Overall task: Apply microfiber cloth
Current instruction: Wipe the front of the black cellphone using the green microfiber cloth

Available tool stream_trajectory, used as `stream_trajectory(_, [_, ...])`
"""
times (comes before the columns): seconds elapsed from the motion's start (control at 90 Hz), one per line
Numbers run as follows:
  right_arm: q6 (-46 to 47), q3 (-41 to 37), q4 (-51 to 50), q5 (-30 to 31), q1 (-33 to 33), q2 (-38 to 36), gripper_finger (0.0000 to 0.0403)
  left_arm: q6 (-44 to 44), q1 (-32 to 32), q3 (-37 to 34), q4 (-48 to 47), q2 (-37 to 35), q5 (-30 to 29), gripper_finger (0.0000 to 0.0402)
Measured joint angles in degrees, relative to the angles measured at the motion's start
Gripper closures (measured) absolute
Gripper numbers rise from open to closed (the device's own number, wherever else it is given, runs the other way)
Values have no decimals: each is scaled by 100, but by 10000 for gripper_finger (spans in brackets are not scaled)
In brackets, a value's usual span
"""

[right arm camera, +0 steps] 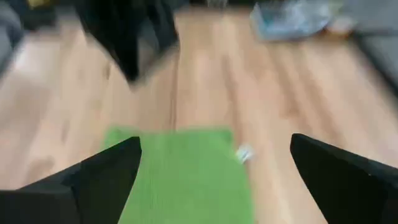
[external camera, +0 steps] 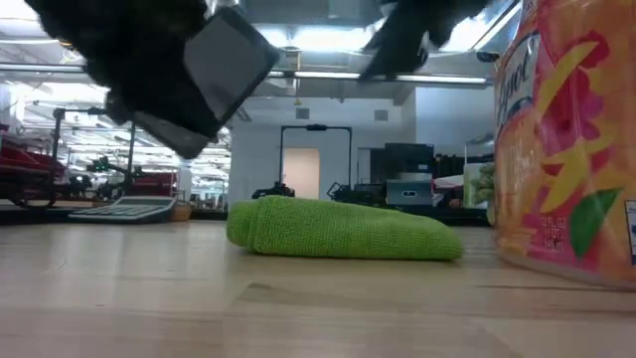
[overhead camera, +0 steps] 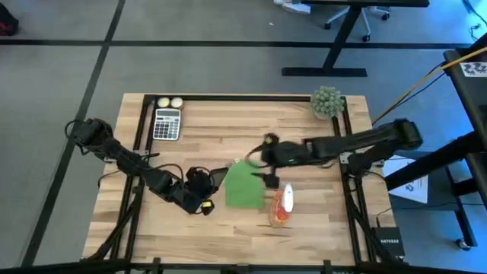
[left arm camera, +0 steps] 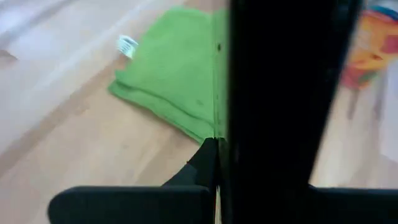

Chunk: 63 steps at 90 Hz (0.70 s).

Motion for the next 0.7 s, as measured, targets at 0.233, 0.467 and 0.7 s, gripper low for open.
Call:
stream_trajectory(0.233, [153,0,296,-404,10,1148,6,-665,-88,-16,-55,0,-109,389])
stream_trajectory(0.467, [314,2,386,-557,140,1610,6,-925,-27,-16,-115,149,-133,389])
stream_trajectory(0.7, [144,4,668,-521,210,2192,6,-1124,156,-16,-76,358,-256,389])
